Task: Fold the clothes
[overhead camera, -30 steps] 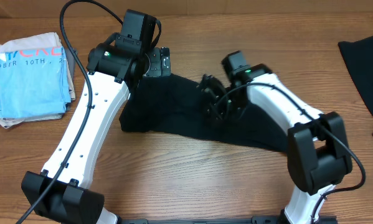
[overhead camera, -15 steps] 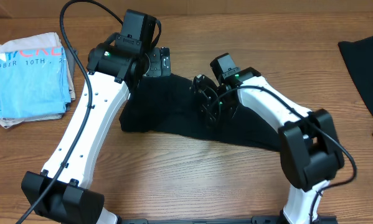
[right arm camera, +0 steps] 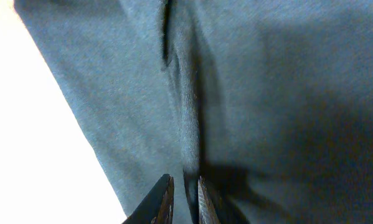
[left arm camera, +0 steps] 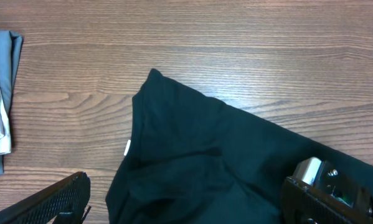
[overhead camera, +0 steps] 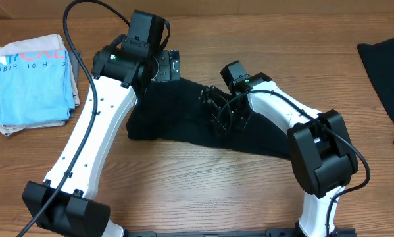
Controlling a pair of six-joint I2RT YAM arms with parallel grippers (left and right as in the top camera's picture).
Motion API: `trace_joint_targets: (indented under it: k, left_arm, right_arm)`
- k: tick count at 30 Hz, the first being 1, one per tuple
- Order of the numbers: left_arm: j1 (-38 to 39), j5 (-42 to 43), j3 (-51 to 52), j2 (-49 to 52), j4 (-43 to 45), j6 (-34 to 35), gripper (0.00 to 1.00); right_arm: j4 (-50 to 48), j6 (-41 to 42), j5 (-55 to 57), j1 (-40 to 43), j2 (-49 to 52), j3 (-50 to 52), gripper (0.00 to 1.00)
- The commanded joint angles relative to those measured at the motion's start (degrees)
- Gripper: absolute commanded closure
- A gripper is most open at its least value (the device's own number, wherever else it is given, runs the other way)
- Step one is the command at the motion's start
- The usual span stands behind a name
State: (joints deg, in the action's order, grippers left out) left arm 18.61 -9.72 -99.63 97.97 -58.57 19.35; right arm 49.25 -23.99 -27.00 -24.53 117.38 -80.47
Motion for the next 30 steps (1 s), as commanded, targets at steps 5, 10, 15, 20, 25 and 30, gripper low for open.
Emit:
trace_joint_targets:
  k: [5, 10, 15, 20, 25, 30]
  left_arm:
    - [-0.22, -0.96, 0.2, 0.31, 0.07, -0.07, 0.0]
    - [-0.22, -0.96, 0.2, 0.33, 0.07, -0.07, 0.0]
    - [-0.22, -0.96, 0.2, 0.33, 0.07, -0.07, 0.0]
    - [-0.22, -0.96, 0.2, 0.31, 0.07, -0.07, 0.0]
    - [-0.22, -0.96, 0.2, 0.33, 0.07, -0.07, 0.0]
    - [-0.22, -0.96, 0.2, 0.31, 0.07, -0.07, 0.0]
  right_arm:
    - [0.79, 0.39, -2.67, -0.61, -0.24, -0.59, 0.83]
    - [1.2, 0.39, -2.67, -1.68, -0.24, -0.55, 0.82]
    - [0.57, 0.39, -2.64, -3.1, -0.24, -0.52, 0.73]
    - [-0.22, 0.39, -2.64, -4.15, 0.2, -0.5, 0.72]
    - [-0.39, 0.85, -2.62, -4.44, 0.92, -0.57, 0.75]
    - [0.72, 3.45, -2.69, -4.44, -1.27, -3.5, 0.76]
